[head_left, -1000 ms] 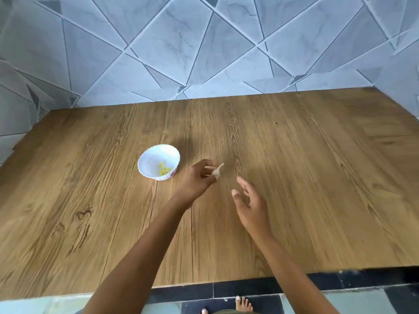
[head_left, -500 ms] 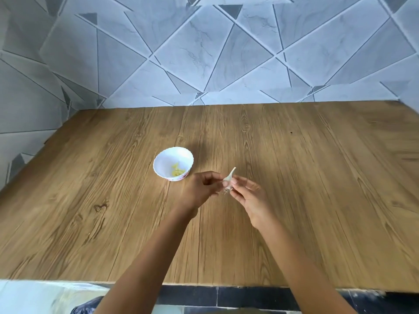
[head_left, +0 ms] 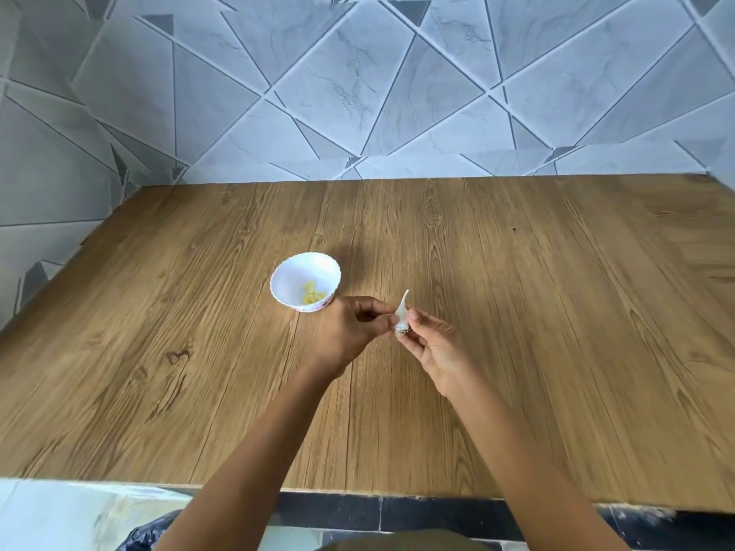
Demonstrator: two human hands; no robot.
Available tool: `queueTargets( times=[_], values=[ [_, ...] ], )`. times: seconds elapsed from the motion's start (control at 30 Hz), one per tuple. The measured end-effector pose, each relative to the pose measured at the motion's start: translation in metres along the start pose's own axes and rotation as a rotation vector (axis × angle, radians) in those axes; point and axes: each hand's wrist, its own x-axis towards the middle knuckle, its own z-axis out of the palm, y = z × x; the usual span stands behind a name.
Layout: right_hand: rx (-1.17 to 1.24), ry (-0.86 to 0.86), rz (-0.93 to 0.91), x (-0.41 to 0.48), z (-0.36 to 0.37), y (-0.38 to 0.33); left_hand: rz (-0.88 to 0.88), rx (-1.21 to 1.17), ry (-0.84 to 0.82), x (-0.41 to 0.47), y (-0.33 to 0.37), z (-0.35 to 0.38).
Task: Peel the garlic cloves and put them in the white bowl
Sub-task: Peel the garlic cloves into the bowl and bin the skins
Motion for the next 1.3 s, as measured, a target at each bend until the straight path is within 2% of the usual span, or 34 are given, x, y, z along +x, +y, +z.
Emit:
queueTargets(
  times=[0.1, 0.5, 0.73, 0.9, 1.3],
  values=[
    [0.024, 0.034, 0.019, -0.001, 0.002, 0.002, 0.024, 0.167, 0.085, 0.001, -0.005, 0.005],
    [-0.044, 0.091, -0.030, -0.003, 0.007, 0.011, -0.030, 0.269, 0.268, -0.002, -0.010, 0.022],
    [-0.132, 0.145, -0.087, -0.002, 0.006, 0.019, -0.083, 0.218, 0.242, -0.004, -0.017, 0.020],
    [-0.108, 0.088, -0.049, 0.000, 0.001, 0.012, -0.142, -0.011, -0.009, -0.002, -0.009, 0.002],
    [-0.255, 0.160, -0.106, 0.000, 0.007, 0.019, -0.162, 0.256, 0.079, 0.006, -0.012, 0.011]
  ],
)
